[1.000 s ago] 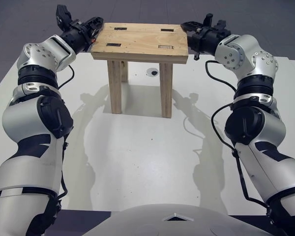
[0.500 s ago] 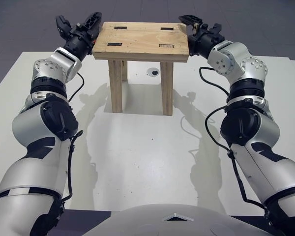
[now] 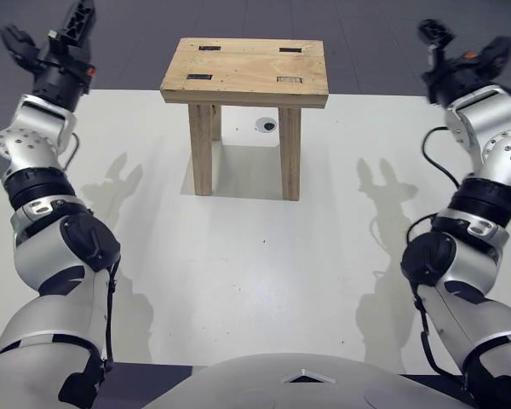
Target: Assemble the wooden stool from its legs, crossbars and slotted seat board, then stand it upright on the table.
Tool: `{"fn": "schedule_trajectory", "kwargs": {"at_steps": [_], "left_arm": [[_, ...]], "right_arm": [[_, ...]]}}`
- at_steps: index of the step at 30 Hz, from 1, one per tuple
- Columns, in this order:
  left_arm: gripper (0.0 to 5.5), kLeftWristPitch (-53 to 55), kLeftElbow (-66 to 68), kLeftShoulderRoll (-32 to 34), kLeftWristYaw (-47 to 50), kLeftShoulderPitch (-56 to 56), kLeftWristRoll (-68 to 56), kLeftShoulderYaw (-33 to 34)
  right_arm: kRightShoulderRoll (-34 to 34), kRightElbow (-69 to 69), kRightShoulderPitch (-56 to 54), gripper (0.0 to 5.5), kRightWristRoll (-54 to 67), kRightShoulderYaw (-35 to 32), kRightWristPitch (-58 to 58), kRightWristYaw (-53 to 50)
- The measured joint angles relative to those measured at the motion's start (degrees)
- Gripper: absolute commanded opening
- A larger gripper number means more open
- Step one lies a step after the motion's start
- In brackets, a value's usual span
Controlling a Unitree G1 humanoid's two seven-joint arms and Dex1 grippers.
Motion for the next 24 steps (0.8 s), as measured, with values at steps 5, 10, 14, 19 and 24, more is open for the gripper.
{"fn": "schedule_trajectory", "kwargs": {"at_steps": [5,10,14,19,24], "left_arm": [[5.37,-6.7,-20.3,-4.7,16.5,9.8,8.9,-3.4],[5.37,-17.3,-25.8,-11.9,26.8,13.9,11.2,-2.5],[5.37,-30.5,-25.1,-13.3,28.8,15.3,18.6,-5.9],[5.37,-33.0,-23.8,-13.8,29.5,15.4,22.4,-11.0],[5.37,-33.2,-23.0,-13.1,29.6,15.4,22.4,-11.3]], "right_arm": [[-2.6,-10.0,10.0,5.4,-27.2,13.3,-21.1,-0.1],[-1.7,-8.8,14.6,5.4,-45.9,21.6,-32.3,-5.4],[-0.2,-6.4,16.7,5.4,-51.8,21.7,-36.7,-9.7],[0.3,-5.1,17.0,5.4,-59.8,22.5,-39.5,-14.5],[1.3,-2.6,16.8,5.4,-64.7,22.6,-36.8,-17.4]]}}
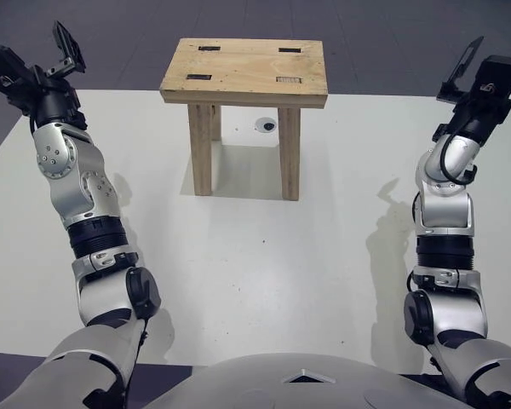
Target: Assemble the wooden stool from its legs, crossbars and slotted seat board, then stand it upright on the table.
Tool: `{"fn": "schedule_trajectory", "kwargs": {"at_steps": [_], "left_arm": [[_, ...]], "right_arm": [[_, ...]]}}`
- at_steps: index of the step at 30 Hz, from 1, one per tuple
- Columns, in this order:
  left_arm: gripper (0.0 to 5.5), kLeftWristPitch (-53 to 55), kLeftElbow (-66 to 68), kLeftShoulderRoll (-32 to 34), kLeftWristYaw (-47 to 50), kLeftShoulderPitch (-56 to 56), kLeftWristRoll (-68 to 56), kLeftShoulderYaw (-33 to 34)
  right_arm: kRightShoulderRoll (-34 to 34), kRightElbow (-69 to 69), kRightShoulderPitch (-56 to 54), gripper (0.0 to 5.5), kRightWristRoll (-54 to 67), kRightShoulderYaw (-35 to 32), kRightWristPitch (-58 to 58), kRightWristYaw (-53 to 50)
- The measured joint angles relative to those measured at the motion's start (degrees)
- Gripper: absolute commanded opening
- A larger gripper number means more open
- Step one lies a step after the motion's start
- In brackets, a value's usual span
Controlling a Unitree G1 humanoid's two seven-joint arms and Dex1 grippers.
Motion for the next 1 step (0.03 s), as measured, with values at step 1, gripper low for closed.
{"fn": "schedule_trajectory", "kwargs": {"at_steps": [1], "left_arm": [[5.37,-0.1,0.2,0.1,0.0,0.0,0.0,-0.1]], "right_arm": [[0.0,0.3,-0.2,5.4,-1.1,0.0,0.7,-0.8]]}}
